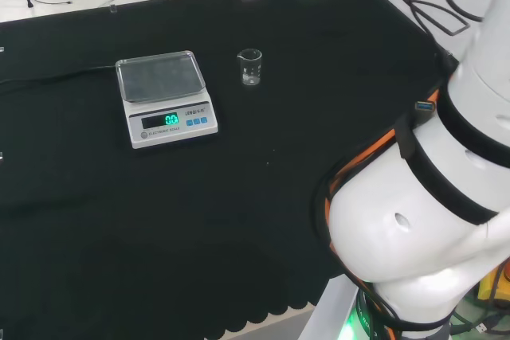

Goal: Pick up the beaker.

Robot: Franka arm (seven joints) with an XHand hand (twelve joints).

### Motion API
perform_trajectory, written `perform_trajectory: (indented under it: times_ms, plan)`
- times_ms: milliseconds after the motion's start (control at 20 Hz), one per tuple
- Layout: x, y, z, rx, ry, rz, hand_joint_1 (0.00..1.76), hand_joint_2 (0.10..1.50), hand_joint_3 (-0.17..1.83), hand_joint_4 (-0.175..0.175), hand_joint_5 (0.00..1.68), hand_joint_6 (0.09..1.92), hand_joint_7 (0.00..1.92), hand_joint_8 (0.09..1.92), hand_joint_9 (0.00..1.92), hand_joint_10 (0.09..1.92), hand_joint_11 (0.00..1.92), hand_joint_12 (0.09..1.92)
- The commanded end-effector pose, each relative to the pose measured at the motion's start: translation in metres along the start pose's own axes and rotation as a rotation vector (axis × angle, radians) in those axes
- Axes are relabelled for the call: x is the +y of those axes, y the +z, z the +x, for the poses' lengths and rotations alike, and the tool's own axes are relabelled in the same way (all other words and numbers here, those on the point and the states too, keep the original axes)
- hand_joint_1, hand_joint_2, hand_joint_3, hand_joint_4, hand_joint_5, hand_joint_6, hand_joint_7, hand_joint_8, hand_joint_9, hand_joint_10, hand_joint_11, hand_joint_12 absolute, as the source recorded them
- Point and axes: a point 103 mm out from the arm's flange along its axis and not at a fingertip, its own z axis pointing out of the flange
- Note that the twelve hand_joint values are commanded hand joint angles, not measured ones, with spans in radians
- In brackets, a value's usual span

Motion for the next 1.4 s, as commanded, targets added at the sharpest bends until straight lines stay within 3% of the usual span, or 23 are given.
perform_trajectory:
  times_ms: [50, 200, 550, 1100, 1200, 1400]
  plan:
    - [0.075, 0.027, -0.014, 0.034, -0.093, -0.006, 0.71, 1.09, -0.17, -0.047, 0.44, 0.59, 0.4, 0.78, 0.55, 0.83, 0.23, 1.43]
    - [0.103, 0.043, -0.018, 0.06, -0.081, 0.029, 0.71, 1.09, -0.17, -0.048, 0.44, 0.6, 0.4, 0.79, 0.55, 0.83, 0.23, 1.43]
    - [0.143, 0.061, -0.013, 0.028, -0.079, 0.062, 0.72, 1.09, -0.17, -0.054, 0.44, 0.62, 0.4, 0.79, 0.55, 0.84, 0.24, 1.43]
    - [0.182, 0.085, -0.007, 0.036, -0.104, 0.121, 0.74, 1.09, -0.17, -0.058, 0.44, 0.64, 0.39, 0.8, 0.54, 0.84, 0.25, 1.42]
    - [0.186, 0.09, -0.01, 0.039, -0.101, 0.167, 0.74, 1.09, -0.17, -0.058, 0.44, 0.64, 0.39, 0.8, 0.54, 0.84, 0.25, 1.42]
    - [0.19, 0.102, -0.018, 0.043, -0.088, 0.24, 0.73, 1.04, -0.17, -0.042, 0.27, 0.56, 0.2, 0.81, 0.31, 0.89, 0.16, 1.46]
